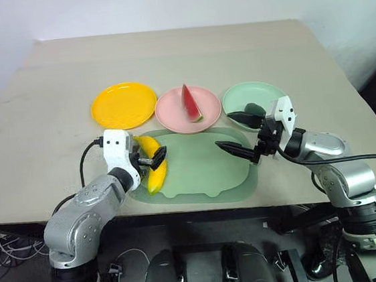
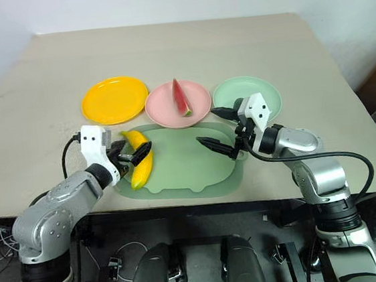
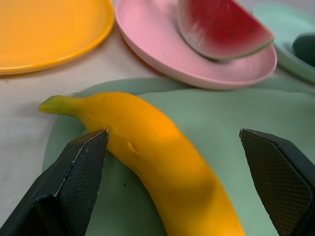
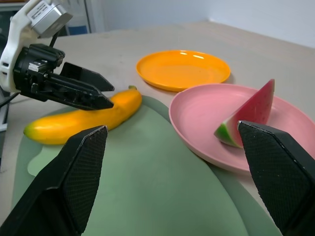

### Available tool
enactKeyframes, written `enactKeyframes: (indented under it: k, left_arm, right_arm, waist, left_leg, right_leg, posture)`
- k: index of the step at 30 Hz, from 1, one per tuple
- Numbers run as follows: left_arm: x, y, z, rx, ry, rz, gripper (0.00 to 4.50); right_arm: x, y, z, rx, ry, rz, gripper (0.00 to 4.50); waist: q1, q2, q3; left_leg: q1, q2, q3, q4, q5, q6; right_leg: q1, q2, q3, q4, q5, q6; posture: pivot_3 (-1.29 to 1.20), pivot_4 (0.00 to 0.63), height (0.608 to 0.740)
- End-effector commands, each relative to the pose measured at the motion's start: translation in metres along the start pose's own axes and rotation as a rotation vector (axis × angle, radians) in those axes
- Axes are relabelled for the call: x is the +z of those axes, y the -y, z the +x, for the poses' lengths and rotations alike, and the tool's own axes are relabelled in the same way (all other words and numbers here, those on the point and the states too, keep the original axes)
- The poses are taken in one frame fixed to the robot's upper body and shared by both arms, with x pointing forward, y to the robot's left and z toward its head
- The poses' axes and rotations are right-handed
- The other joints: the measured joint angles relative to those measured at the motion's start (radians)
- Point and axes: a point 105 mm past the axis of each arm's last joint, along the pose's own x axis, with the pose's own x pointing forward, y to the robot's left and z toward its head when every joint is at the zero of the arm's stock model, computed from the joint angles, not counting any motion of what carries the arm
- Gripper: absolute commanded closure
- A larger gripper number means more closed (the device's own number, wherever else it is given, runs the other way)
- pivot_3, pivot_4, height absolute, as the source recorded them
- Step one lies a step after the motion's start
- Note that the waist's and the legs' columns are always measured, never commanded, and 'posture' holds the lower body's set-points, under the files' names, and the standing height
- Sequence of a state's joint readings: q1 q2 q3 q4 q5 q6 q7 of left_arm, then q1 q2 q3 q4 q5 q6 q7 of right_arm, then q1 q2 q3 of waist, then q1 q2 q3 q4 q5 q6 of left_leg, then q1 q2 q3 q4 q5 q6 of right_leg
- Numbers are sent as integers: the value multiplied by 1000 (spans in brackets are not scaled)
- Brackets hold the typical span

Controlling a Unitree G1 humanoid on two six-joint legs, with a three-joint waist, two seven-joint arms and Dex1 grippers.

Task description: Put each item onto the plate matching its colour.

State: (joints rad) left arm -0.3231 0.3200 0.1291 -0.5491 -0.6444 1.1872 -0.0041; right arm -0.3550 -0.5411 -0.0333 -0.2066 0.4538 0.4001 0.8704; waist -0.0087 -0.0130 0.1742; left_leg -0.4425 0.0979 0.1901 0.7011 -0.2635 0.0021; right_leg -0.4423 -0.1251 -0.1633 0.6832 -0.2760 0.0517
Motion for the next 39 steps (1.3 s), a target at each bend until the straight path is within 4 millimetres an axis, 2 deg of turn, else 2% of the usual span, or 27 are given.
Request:
enactKeyframes:
  k: [1,7,12,15,21,22,26,31,39]
  left_arm:
    - [-1,3,1,42,-82,24,0]
    - [-8,1,6,96,-203,20,0]
    - [-9,-8,9,157,-241,-15,0]
    - [-7,-6,11,139,-224,-50,624]
    - [-1,-8,13,156,-194,-85,2595]
    - [3,-10,13,161,-169,-84,2673]
    - [32,-10,14,134,22,-109,2672]
    - [55,-15,19,142,159,-144,2672]
    - [77,-62,48,358,217,-165,2672]
  right_arm:
    - [9,7,-8,-42,9,-28,20]
    - [8,9,-8,-65,1,-29,20]
    - [3,13,-10,-85,-28,-44,20]
    - [6,17,-8,-102,-22,-51,0]
    - [8,17,-3,-108,-14,-63,0]
    - [8,17,-3,-107,-12,-63,0]
    - [9,19,-3,-109,-13,-67,0]
    - [15,17,1,-107,10,-63,0]
    - [17,20,8,-128,29,-64,0]
  waist:
    - [0,0,0]
    - [-2,0,0]
    - [-1,0,0]
    - [-2,0,0]
    - [-1,0,0]
    - [-2,0,0]
    - [-1,0,0]
    - [-1,0,0]
    - [-1,0,0]
  left_leg:
    - [0,0,0,0,0,0]
    - [0,0,0,0,0,-1]
    - [0,0,0,0,0,-1]
    - [0,0,0,0,0,-1]
    - [0,0,0,0,1,-1]
    - [0,0,0,0,1,-1]
    - [0,0,0,0,1,-1]
    - [0,0,0,0,1,-1]
    - [0,0,0,0,1,-1]
  right_leg:
    - [0,0,0,0,0,0]
    - [0,0,0,0,0,0]
    - [0,0,0,0,0,0]
    - [0,0,0,0,0,0]
    - [0,0,0,0,0,0]
    - [0,0,0,0,0,0]
    - [0,0,0,0,0,0]
    - [0,0,0,0,0,0]
    - [0,0,0,0,0,0]
  posture:
    - [0,150,695]
    - [0,150,695]
    - [0,150,695]
    - [0,150,695]
    - [0,150,695]
    - [0,150,695]
    - [0,150,695]
    - [0,150,695]
    - [0,150,695]
